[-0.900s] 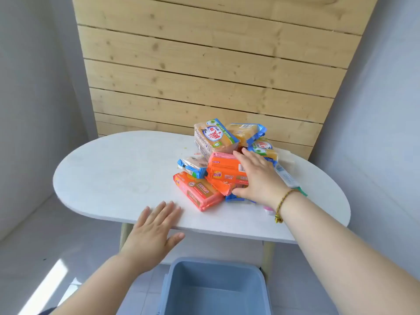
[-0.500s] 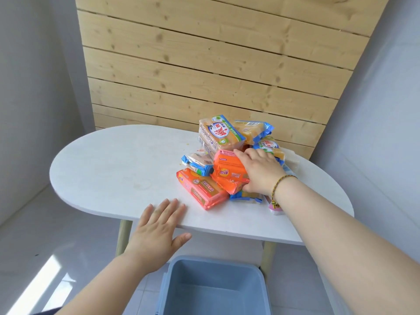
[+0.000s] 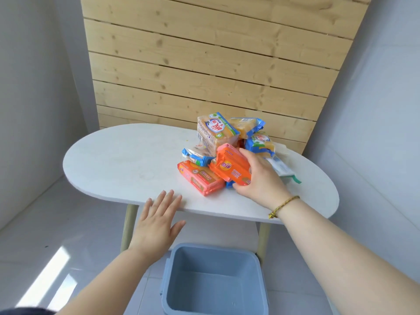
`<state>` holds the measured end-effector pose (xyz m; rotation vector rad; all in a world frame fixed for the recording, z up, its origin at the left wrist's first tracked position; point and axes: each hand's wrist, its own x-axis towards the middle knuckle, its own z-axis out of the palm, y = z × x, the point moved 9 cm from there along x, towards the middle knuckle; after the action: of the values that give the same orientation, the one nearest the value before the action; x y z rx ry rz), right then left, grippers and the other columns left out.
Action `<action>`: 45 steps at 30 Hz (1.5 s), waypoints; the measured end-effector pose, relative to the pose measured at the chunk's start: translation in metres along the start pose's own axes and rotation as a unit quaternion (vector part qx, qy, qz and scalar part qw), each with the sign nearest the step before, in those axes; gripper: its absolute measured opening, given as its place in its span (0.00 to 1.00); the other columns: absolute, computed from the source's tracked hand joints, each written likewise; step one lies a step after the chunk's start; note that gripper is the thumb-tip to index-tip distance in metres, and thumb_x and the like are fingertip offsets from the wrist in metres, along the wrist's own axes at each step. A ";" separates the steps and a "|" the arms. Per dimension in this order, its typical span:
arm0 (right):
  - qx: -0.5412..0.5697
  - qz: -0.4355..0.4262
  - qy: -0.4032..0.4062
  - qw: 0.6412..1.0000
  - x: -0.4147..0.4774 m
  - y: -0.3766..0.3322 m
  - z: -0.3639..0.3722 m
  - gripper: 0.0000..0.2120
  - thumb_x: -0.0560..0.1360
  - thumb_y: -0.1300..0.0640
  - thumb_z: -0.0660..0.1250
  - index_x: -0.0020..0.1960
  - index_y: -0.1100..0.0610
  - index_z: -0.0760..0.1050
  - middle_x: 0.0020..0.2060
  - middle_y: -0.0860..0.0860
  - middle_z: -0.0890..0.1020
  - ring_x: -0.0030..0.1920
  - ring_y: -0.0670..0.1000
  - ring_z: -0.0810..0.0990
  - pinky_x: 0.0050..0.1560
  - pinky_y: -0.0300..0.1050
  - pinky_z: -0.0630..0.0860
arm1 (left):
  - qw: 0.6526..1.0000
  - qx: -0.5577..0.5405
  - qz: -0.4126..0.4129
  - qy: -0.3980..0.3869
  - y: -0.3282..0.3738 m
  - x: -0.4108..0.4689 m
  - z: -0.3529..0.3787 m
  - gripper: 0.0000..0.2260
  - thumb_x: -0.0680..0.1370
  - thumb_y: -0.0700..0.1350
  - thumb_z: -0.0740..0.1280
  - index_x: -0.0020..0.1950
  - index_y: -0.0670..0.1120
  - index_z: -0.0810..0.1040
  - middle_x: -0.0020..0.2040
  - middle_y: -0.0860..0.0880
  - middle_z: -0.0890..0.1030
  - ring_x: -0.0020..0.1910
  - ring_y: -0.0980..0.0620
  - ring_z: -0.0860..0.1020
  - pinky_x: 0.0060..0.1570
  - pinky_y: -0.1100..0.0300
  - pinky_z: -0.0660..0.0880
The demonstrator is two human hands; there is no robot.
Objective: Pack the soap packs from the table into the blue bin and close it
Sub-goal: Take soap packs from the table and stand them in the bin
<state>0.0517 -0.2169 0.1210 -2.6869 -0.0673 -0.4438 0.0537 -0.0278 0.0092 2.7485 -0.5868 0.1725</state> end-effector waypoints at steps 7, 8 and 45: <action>0.135 0.083 -0.280 0.947 -0.108 0.007 0.086 0.31 0.64 0.54 0.71 0.64 0.41 0.64 0.51 0.42 0.77 0.48 0.46 0.79 0.49 0.42 0.79 | 0.984 -0.139 -0.092 0.068 -0.031 -0.047 0.028 0.19 0.80 0.47 0.56 0.69 0.42 0.67 0.72 0.41 0.66 0.71 0.42 0.64 0.71 0.52 0.56; 0.127 0.103 -0.318 0.934 -0.121 0.013 0.106 0.31 0.64 0.53 0.71 0.64 0.41 0.64 0.50 0.42 0.76 0.48 0.48 0.79 0.47 0.47 0.80 | 0.982 -0.142 -0.116 0.043 -0.041 -0.044 0.044 0.20 0.79 0.45 0.58 0.70 0.43 0.64 0.73 0.43 0.63 0.72 0.44 0.61 0.71 0.52 0.57; 0.302 0.420 -0.404 0.755 -0.180 0.095 0.451 0.25 0.75 0.55 0.62 0.70 0.54 0.59 0.64 0.55 0.73 0.64 0.55 0.72 0.68 0.51 0.67 | 0.859 -0.271 -0.279 -0.333 -0.083 -0.033 0.246 0.29 0.77 0.39 0.58 0.73 0.57 0.51 0.60 0.49 0.75 0.53 0.46 0.77 0.52 0.59 0.71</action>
<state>0.0259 -0.1163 -0.3631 -1.7859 0.6147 0.8775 0.0708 -0.0274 -0.2522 2.2324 0.0556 -0.9586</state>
